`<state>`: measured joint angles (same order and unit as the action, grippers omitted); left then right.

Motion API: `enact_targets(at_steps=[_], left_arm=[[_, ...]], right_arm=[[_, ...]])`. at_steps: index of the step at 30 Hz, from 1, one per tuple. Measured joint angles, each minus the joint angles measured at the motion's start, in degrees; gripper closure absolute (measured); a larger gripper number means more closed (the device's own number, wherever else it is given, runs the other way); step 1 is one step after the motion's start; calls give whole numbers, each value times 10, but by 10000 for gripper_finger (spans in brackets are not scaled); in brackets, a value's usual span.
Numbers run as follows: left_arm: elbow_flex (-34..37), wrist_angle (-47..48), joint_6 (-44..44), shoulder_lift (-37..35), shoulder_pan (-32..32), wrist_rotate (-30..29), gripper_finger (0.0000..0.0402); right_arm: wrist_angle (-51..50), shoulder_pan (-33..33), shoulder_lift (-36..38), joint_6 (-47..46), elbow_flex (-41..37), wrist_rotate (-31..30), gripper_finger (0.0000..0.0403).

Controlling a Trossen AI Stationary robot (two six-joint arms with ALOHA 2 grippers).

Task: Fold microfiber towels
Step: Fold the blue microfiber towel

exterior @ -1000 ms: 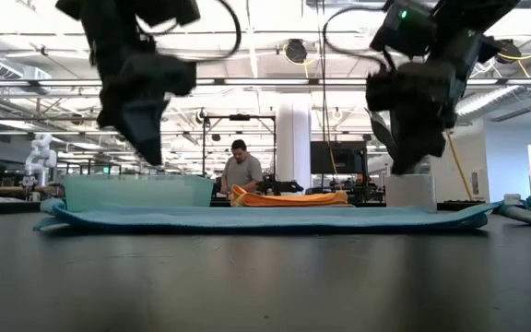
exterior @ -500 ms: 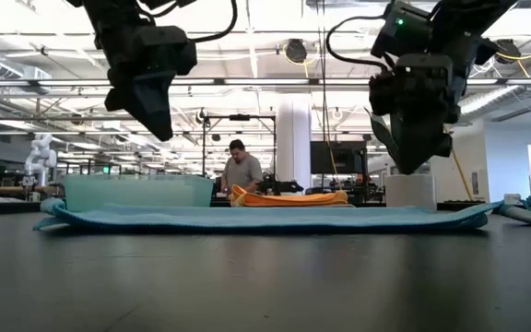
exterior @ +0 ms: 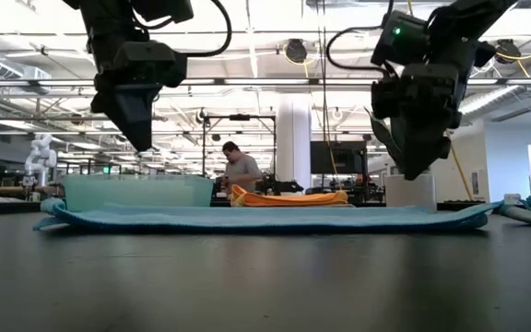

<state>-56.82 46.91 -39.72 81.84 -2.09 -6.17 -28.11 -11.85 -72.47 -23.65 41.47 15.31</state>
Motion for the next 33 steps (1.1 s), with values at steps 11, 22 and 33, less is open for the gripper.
enact_targets(at_steps=[11,22,33], left_arm=[[0,-3,-28,0,0,-1,325],[0,-5,-38,0,0,-2,325],[0,-5,-46,0,0,-3,325]], right_arm=[[-4,-44,-81,61,0,46,250],[38,-51,-144,97,1,62,250],[79,-53,-147,95,0,87,250]])
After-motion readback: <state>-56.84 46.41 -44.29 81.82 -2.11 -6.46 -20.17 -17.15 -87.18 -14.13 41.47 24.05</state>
